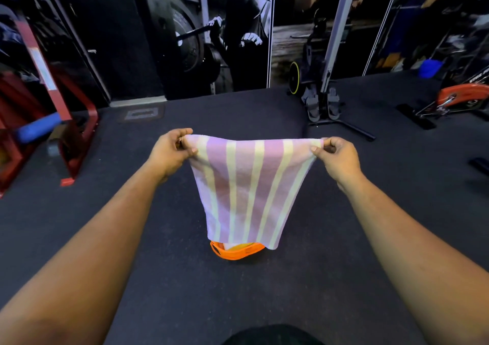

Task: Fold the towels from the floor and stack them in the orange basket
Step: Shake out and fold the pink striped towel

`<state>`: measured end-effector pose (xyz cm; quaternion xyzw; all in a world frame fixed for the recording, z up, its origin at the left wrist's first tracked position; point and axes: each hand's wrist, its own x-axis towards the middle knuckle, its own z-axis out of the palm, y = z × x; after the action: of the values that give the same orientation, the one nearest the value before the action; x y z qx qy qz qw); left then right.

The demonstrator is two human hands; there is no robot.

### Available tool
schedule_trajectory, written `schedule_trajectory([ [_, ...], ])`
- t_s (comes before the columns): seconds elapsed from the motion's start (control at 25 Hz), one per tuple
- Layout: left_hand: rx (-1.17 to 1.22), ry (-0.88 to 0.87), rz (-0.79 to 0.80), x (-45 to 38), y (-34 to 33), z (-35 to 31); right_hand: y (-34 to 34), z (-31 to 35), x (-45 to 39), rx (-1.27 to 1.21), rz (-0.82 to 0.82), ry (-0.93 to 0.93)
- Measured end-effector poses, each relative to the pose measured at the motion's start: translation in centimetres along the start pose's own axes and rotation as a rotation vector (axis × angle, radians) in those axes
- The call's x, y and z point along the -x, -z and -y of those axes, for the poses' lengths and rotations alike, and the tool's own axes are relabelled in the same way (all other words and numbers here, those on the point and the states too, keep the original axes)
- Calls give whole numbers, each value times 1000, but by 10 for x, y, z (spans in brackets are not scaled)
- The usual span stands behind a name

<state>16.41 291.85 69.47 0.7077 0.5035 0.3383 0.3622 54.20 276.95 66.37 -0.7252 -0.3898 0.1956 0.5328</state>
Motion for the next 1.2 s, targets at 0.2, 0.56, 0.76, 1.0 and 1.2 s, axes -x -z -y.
schedule_trajectory([
  [0.2, -498, -187, -118, -1, 7, 1, 4, -4, 5, -93, -55, 3],
  [0.56, 474, 15, -30, 19, -12, -2, 12, 12, 1, -453, 68, 14],
  [0.76, 705, -3, -186, 26, -17, -17, 7, 20, 7, -628, 50, -16],
  [1.0, 687, -26, -20, 34, -23, -30, 6, 58, 5, -677, 118, 15],
  [1.2, 775, -253, 99, 7, 9, -77, 20, 96, -5, -869, 28, 6],
])
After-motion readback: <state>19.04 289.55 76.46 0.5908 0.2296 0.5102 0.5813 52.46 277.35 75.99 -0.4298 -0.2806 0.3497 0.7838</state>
